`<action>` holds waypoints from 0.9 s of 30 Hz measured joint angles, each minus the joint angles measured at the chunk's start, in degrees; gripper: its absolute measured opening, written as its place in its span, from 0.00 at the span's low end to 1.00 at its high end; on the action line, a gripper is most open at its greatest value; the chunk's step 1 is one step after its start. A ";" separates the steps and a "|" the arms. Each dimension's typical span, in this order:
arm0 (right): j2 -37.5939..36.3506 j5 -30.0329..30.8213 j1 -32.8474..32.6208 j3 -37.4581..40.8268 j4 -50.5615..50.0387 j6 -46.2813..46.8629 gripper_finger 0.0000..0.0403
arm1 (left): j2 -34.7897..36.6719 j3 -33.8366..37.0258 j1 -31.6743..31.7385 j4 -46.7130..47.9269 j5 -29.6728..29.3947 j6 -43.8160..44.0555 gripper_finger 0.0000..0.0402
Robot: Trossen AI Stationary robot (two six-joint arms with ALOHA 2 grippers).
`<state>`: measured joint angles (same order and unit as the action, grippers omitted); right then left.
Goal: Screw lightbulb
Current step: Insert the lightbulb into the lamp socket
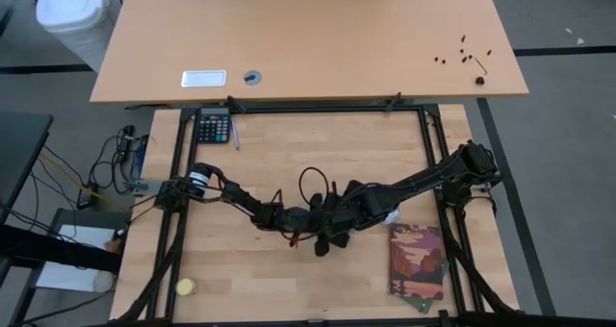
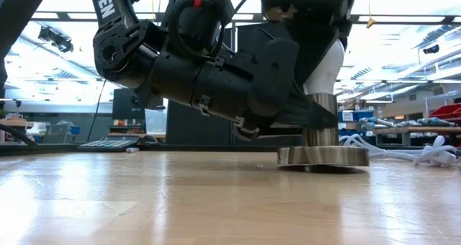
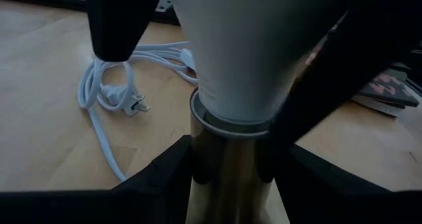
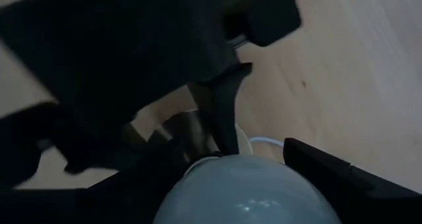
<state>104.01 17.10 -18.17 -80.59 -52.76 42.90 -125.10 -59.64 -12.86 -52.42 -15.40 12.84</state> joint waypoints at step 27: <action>-2.68 -1.79 0.00 0.10 0.66 -0.63 0.85 | 0.44 -0.31 0.04 0.10 -0.75 -0.35 0.47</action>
<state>101.33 15.32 -18.17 -80.49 -52.10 42.26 -124.66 -59.94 -12.82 -52.33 -16.15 12.49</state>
